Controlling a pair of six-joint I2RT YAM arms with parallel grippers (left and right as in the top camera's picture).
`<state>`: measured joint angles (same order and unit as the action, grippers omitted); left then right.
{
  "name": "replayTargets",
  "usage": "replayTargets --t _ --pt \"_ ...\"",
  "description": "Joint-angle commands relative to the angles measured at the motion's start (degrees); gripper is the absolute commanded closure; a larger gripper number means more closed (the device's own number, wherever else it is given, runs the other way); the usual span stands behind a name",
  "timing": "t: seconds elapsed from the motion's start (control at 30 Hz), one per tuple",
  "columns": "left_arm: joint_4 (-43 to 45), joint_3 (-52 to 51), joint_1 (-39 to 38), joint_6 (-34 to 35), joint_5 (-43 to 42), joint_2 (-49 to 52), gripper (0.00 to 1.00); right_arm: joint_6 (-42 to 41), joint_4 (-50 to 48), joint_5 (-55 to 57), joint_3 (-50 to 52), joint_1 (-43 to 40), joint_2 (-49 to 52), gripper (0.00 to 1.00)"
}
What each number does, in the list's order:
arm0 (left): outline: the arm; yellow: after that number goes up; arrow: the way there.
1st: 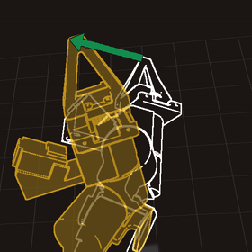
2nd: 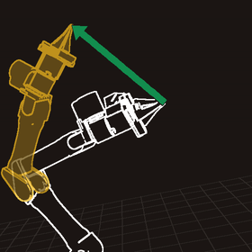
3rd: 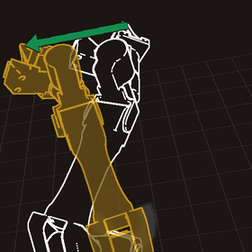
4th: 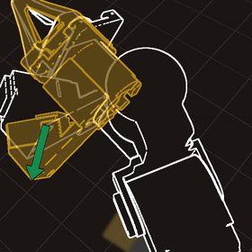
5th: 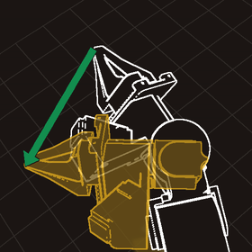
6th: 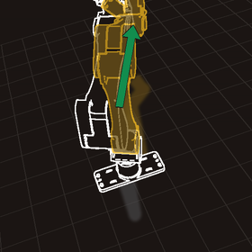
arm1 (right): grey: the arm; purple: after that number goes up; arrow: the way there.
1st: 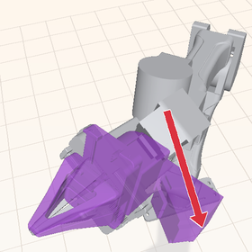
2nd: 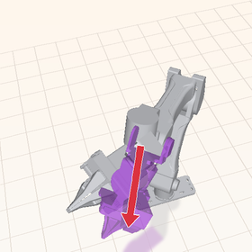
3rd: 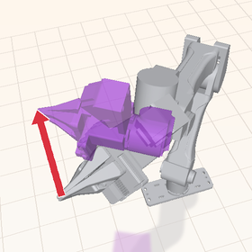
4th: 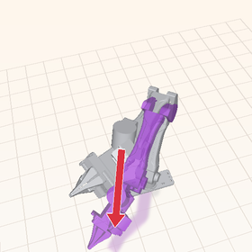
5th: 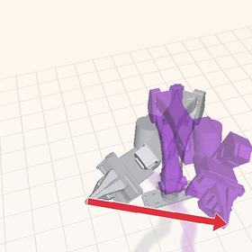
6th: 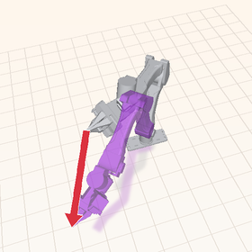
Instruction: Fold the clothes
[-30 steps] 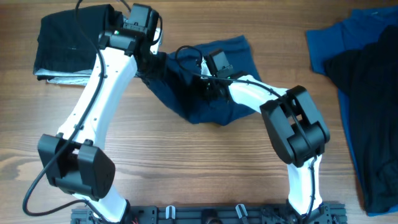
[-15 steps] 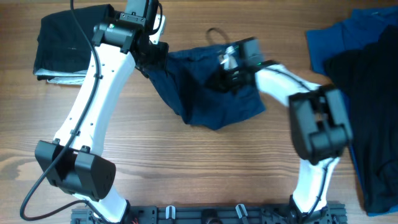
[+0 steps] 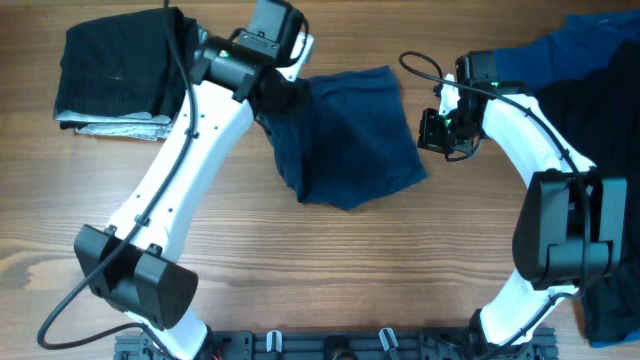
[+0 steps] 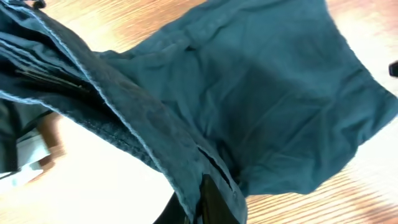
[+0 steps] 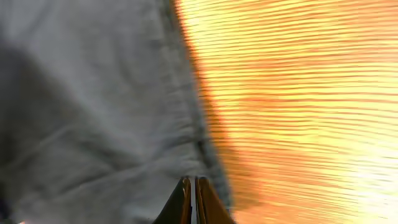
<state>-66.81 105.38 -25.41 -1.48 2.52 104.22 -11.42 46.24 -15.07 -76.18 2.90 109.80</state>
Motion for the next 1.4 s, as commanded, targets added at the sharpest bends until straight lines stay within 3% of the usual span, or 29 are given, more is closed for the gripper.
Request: replayTargets --t 0.0,0.3,0.73,0.9,1.2,1.37 --pt "0.8 1.7 -2.3 -1.3 -0.3 -2.3 0.96 0.5 -0.1 10.1 0.9 0.0 1.4 0.96" --pt "3.6 1.7 -5.6 -1.1 -1.8 -2.3 0.96 1.1 1.2 7.3 2.0 -6.7 2.6 0.96" --pt "6.8 1.7 -11.0 -2.7 -4.4 1.5 0.96 4.0 0.2 4.0 3.8 -7.8 2.6 0.96" --pt "6.8 1.7 -11.0 -2.9 -4.1 1.5 0.96 12.9 -0.1 -13.9 1.7 -8.0 2.3 0.96" --pt "6.6 1.7 -11.0 -3.9 -5.1 1.5 0.96 13.8 2.0 -11.8 -1.5 -8.2 -2.3 0.96" --pt "7.1 1.7 -11.1 -3.9 -7.9 1.5 0.96 7.2 0.6 -3.2 3.4 -8.2 -1.7 0.95"
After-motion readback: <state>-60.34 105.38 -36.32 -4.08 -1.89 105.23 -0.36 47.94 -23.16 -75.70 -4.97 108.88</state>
